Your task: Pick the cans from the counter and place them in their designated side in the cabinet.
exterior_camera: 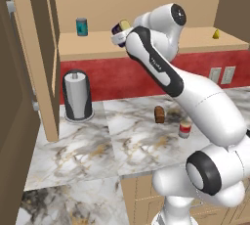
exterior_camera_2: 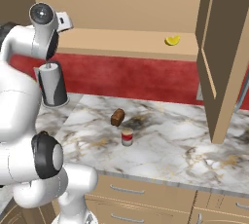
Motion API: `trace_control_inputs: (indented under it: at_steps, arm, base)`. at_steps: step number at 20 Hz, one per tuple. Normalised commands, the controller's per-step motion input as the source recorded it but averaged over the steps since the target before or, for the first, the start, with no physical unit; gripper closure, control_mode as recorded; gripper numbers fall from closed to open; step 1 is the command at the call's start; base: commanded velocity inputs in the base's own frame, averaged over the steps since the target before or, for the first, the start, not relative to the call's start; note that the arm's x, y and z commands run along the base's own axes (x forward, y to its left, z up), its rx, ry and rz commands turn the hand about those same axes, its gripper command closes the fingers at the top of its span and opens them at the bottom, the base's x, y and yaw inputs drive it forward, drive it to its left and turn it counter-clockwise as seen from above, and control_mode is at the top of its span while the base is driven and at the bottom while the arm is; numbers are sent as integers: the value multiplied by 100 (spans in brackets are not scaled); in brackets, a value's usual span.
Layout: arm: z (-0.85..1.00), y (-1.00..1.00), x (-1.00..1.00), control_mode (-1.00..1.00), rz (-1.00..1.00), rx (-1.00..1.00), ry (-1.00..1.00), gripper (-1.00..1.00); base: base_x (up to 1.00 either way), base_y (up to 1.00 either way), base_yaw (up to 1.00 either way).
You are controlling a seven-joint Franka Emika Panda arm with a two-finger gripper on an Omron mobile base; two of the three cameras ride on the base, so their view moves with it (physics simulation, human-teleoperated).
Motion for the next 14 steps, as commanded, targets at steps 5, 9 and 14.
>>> trace_control_inputs:
  at_steps: [5, 9, 14]
  arm:
    - [-8, 7, 35, -100, 2, 0, 2, 100]
    - [-7, 9, 34, -100, 2, -1, 3, 100]
    - [-7, 11, 33, -100, 2, -2, 3, 100]
  base:
    - [0, 0, 0]
    - [0, 0, 0]
    - [0, 0, 0]
